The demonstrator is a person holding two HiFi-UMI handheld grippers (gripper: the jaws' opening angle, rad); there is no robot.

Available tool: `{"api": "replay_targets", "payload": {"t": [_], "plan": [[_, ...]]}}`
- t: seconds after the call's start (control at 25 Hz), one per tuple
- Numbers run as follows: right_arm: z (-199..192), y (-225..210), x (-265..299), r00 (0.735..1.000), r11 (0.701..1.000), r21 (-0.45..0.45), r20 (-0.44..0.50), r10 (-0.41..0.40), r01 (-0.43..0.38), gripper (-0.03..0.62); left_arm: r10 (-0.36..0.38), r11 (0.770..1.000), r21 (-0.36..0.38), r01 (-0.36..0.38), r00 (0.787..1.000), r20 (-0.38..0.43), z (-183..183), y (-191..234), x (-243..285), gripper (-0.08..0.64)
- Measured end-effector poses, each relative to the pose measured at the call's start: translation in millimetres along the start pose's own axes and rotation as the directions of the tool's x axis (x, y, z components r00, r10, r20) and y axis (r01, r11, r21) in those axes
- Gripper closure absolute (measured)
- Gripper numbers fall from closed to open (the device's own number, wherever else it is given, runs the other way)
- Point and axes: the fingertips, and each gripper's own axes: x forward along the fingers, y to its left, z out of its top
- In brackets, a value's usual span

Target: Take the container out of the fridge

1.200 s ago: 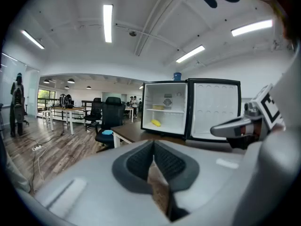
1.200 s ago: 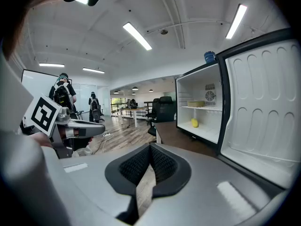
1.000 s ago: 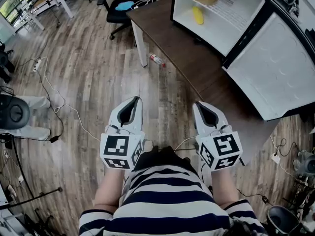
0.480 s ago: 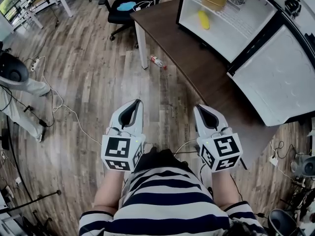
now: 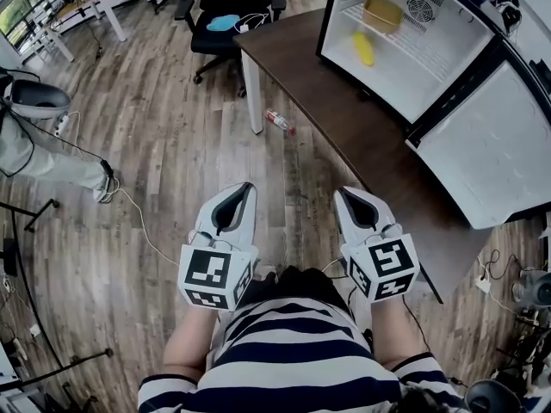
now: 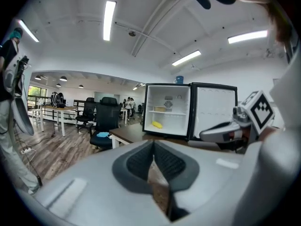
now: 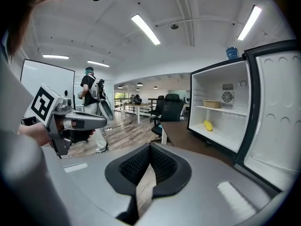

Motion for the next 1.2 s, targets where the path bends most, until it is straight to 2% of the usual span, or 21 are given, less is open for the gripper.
{"api": "replay_targets", "payload": {"t": [0.28,0.6,0.96,1.2], "plan": [[0,-2,16,1.000,1.000,-0.015,-0.019,0.016,-0.016,0.594,-0.014,1.000,0.010,0.014,0.999,-0.044,-8,9,17,0.560],[15,-26,59,0.996,0.995,-0.029,-0.012,0.093,-0.093,0.576,0.047,0.999,-0.010,-0.047,0.998,-0.049,1,29,55,0.560],[35,-79,97,0.993,0.992,-0.052,0.013,0.114,-0.114,0.527,0.044,0.999,0.014,-0.044,0.999,-0.021,28,28,126,0.560],[38,-111,113,0.992,0.991,-0.050,0.011,0.123,-0.122,0.503,0.032,0.999,0.021,-0.031,0.999,-0.035,36,20,167,0.560]]}}
